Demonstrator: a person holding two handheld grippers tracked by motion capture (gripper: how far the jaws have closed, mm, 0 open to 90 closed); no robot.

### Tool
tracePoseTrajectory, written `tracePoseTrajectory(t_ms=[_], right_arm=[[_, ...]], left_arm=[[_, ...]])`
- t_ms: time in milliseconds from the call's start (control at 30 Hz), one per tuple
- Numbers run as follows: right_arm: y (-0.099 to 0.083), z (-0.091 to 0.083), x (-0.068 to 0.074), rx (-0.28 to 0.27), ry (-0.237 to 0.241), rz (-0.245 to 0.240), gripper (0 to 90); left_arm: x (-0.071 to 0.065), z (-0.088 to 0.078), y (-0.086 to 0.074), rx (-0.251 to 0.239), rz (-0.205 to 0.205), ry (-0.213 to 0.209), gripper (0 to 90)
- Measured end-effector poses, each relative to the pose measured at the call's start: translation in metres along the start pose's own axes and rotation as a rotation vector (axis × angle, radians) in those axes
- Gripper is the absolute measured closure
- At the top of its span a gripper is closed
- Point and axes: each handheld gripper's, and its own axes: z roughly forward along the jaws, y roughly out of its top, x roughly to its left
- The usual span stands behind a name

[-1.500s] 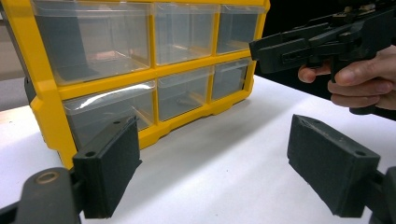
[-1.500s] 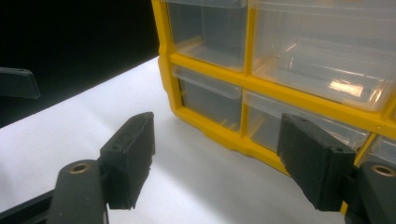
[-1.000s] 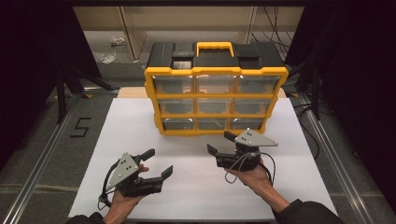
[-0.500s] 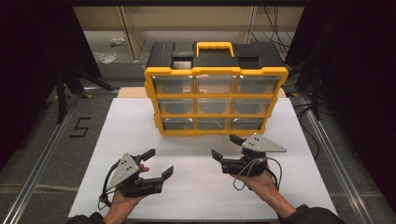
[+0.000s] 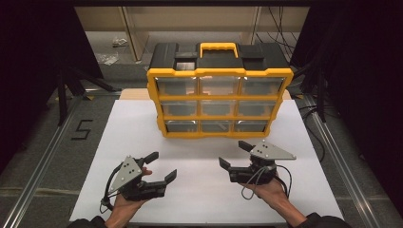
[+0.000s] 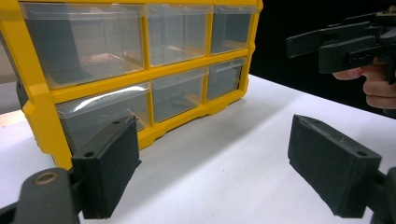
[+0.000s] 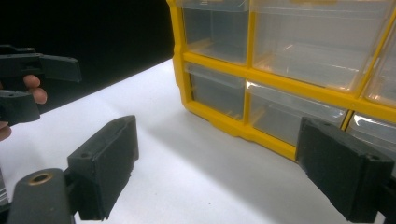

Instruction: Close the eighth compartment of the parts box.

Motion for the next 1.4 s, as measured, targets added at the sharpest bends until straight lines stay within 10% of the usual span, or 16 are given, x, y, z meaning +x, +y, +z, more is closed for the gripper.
tracePoseTrajectory(t_ms=[1400], right_arm=[[-0.02,-0.028,-0.005,-0.044,-0.021,0.011,14.9]], left_arm=[[0.0,0.0,0.001,-0.008,0.007,-0.007,16.1]])
